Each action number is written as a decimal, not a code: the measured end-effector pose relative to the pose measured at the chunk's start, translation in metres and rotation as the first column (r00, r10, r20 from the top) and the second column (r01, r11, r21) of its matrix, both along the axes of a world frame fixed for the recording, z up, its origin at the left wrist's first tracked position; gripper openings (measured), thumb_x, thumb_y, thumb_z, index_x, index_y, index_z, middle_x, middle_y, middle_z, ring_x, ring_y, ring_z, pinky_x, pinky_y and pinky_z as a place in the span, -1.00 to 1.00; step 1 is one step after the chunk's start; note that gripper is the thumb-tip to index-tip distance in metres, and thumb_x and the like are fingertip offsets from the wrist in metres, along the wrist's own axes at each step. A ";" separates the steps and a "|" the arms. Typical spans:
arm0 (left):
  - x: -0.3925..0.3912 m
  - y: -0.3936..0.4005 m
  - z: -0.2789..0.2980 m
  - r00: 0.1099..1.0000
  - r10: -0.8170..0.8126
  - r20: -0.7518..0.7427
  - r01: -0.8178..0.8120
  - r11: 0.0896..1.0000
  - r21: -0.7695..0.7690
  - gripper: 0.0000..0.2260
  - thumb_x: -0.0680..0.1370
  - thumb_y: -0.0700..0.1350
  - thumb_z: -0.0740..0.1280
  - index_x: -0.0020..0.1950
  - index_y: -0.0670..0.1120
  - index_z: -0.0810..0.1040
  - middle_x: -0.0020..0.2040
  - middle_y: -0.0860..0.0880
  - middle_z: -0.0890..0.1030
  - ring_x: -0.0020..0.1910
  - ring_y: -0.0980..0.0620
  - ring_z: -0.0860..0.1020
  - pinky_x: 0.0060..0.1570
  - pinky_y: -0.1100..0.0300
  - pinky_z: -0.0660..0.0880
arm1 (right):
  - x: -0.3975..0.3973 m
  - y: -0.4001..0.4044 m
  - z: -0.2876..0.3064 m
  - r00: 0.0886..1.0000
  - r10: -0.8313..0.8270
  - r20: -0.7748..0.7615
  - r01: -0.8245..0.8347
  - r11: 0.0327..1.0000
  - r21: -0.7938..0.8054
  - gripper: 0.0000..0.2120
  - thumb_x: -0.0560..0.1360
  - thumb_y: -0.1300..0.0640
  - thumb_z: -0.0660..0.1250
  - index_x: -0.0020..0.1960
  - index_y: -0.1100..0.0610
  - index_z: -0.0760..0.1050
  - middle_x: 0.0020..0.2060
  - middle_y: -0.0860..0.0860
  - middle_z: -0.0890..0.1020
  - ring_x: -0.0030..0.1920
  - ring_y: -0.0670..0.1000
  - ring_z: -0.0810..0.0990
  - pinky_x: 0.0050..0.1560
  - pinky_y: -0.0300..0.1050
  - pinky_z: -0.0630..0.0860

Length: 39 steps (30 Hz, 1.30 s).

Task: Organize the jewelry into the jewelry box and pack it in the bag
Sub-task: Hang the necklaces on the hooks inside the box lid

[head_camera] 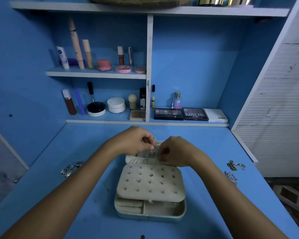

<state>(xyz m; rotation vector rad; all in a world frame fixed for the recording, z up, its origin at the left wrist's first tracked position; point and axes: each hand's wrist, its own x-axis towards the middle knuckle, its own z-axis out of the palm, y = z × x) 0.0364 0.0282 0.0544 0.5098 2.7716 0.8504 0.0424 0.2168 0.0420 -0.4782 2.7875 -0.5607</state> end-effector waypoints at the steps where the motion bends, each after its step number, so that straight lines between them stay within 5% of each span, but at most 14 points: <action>1: -0.001 0.000 -0.001 1.000 0.020 0.001 -0.020 1.000 0.013 -0.97 0.54 -0.06 0.44 -0.05 0.07 0.68 -0.14 0.15 0.66 -0.19 0.29 0.55 -0.15 0.39 0.46 | -0.001 -0.001 -0.001 1.000 -0.016 -0.010 0.016 0.999 -0.031 -0.90 0.52 0.08 0.39 -0.04 -0.07 0.68 -0.16 -0.14 0.64 -0.14 -0.06 0.61 -0.02 -0.09 0.63; 6: -0.006 -0.002 -0.005 0.991 0.132 -0.015 -0.131 0.989 0.075 -0.95 0.56 -0.07 0.42 -0.02 0.06 0.67 -0.12 0.14 0.64 -0.14 0.22 0.56 -0.13 0.35 0.46 | -0.002 -0.001 -0.004 0.993 -0.103 -0.049 0.094 0.982 -0.163 -0.90 0.49 0.15 0.43 -0.09 -0.02 0.70 -0.15 -0.09 0.68 -0.12 -0.03 0.65 0.00 -0.03 0.65; 13: -0.006 0.007 -0.017 0.990 0.139 -0.006 -0.139 0.988 0.069 -0.94 0.55 -0.10 0.42 -0.03 0.06 0.65 -0.14 0.13 0.64 -0.18 0.23 0.57 -0.15 0.34 0.50 | 0.001 0.008 -0.001 0.993 -0.115 -0.007 0.113 0.987 -0.112 -0.91 0.47 0.10 0.47 -0.17 -0.09 0.65 -0.17 -0.13 0.67 -0.16 -0.07 0.65 0.01 -0.04 0.65; 21: -0.007 0.012 -0.027 0.993 0.065 -0.096 -0.070 0.997 -0.041 -0.86 0.54 -0.21 0.40 -0.06 0.03 0.68 -0.15 0.08 0.65 -0.20 0.18 0.58 -0.18 0.31 0.49 | 0.005 0.009 0.001 0.995 -0.085 0.050 0.087 0.995 -0.053 -0.94 0.44 0.07 0.52 -0.12 -0.08 0.68 -0.20 -0.15 0.66 -0.15 -0.09 0.64 -0.02 -0.15 0.63; 25: -0.007 0.013 -0.030 0.988 0.003 -0.154 -0.028 0.986 -0.164 -0.79 0.57 -0.14 0.36 0.18 0.06 0.65 0.01 0.07 0.56 -0.04 0.10 0.50 0.03 0.17 0.47 | 0.004 0.008 0.000 0.998 -0.053 0.044 0.054 0.998 -0.030 -0.93 0.47 0.08 0.48 -0.13 -0.10 0.67 -0.26 -0.21 0.62 -0.13 -0.11 0.61 -0.01 -0.18 0.60; 30: -0.003 0.017 -0.030 0.983 -0.093 -0.156 0.044 0.957 -0.288 -0.81 0.60 -0.12 0.31 0.16 0.00 0.65 0.12 0.01 0.45 0.09 0.02 0.46 0.13 0.07 0.45 | 0.005 0.014 0.004 0.996 -0.040 0.082 0.047 0.996 -0.075 -0.78 0.51 0.19 0.38 -0.22 -0.10 0.63 -0.27 -0.18 0.62 -0.26 -0.18 0.55 -0.27 -0.36 0.47; 39: 0.010 0.020 -0.012 0.999 -0.033 0.004 0.033 0.968 -0.248 -0.73 0.55 -0.23 0.20 -0.01 -0.02 0.68 -0.04 0.01 0.64 -0.21 0.02 0.60 -0.20 0.13 0.57 | 0.004 0.016 0.003 0.994 -0.042 0.101 0.055 0.989 -0.140 -0.85 0.51 0.16 0.42 -0.18 -0.06 0.64 -0.22 -0.14 0.64 -0.26 -0.17 0.58 -0.30 -0.38 0.44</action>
